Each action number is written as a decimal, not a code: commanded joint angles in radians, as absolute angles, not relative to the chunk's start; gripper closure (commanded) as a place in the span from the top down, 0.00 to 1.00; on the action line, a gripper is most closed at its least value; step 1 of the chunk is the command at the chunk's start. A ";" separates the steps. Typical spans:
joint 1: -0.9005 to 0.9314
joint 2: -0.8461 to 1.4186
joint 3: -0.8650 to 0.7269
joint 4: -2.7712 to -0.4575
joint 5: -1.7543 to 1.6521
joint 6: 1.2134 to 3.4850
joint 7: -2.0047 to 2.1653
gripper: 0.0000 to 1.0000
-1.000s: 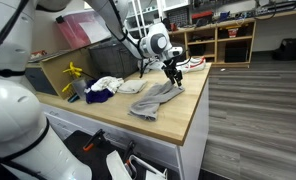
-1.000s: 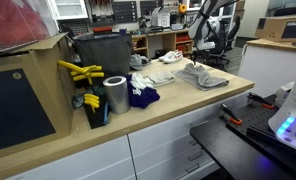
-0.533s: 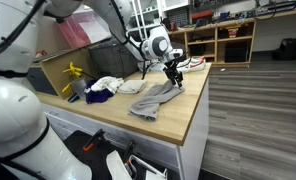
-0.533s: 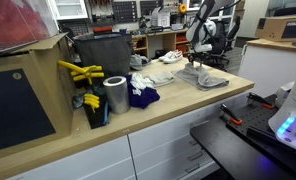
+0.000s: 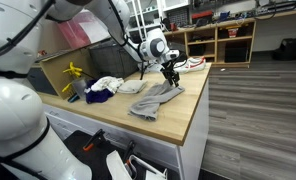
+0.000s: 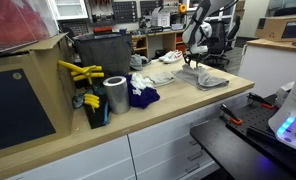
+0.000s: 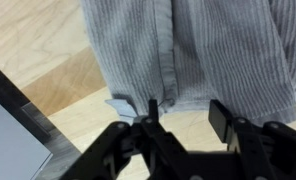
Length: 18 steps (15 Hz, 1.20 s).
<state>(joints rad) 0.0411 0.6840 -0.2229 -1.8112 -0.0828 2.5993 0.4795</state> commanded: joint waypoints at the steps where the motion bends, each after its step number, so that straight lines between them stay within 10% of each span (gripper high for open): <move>1: 0.059 0.702 -0.239 -1.786 -0.067 2.599 0.500 0.57; 6: 0.050 0.713 -0.261 -1.784 -0.072 2.596 0.497 0.55; 12: 0.042 0.723 -0.273 -1.788 -0.062 2.589 0.499 0.03; 18: 0.045 0.692 -0.276 -1.792 -0.044 2.568 0.504 0.02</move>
<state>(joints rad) 0.0350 0.7164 -0.2645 -1.7994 -0.0602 2.5990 0.4801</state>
